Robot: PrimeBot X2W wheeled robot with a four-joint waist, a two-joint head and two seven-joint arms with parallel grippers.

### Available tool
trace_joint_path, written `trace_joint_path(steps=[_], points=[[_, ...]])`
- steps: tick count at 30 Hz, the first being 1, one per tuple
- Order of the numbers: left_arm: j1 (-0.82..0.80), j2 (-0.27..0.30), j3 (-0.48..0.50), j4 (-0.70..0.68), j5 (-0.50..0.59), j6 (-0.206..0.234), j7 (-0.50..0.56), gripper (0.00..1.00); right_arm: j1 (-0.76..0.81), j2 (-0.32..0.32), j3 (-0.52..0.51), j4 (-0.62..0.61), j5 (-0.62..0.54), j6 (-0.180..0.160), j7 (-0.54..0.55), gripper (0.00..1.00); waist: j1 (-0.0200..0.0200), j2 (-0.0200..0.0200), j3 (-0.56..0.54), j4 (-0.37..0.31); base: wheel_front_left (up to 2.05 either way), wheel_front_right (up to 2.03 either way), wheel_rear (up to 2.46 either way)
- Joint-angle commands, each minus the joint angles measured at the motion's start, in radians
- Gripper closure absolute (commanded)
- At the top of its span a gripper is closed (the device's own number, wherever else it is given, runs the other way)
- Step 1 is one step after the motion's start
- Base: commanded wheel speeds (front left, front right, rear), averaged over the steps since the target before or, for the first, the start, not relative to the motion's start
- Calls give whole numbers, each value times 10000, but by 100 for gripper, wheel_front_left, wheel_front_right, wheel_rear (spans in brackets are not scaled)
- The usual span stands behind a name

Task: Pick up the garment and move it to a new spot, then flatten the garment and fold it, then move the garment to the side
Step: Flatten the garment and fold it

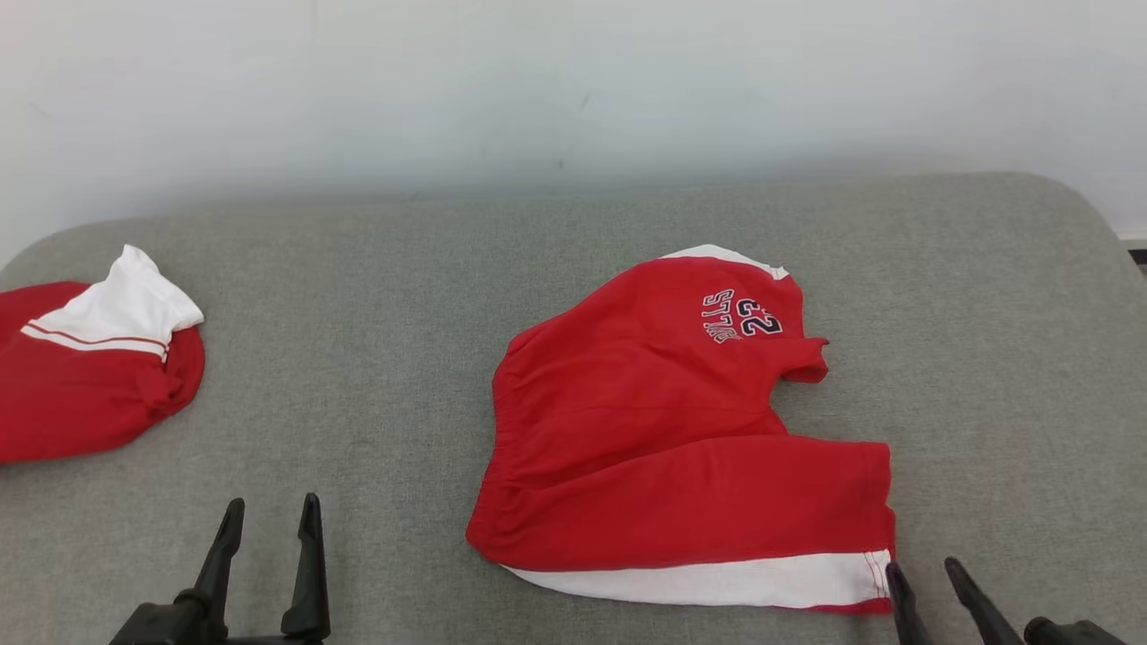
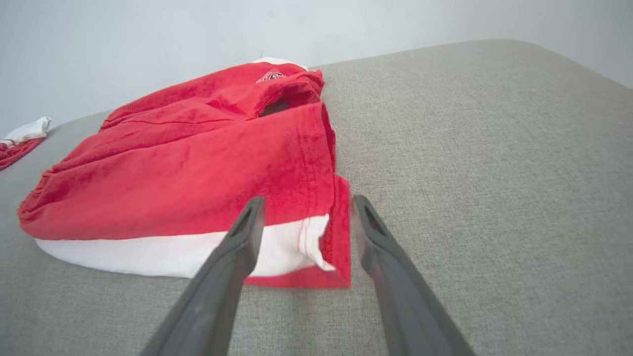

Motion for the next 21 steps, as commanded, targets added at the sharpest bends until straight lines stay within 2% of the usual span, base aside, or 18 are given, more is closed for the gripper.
trace_joint_path(steps=[1, 12, 21], points=[[73, 6, 76, 5, 69, -7, -9, 0, 81, 70, -64, -191, -206, -22, -6, 0, 1, 0, -132, -84, 0, 0, 0], [216, 6, 187, 19, 155, -83, -9, 0, 67, 780, -618, -1906, -1224, -22, -6, 0, 1, 0, -420, -148, 0, 0, 0], [-101, 4, -65, 155, 299, -163, -9, 0, -22, 941, -386, -1960, -1405, -22, -6, 0, 1, 0, -316, -182, 0, 0, 0]])
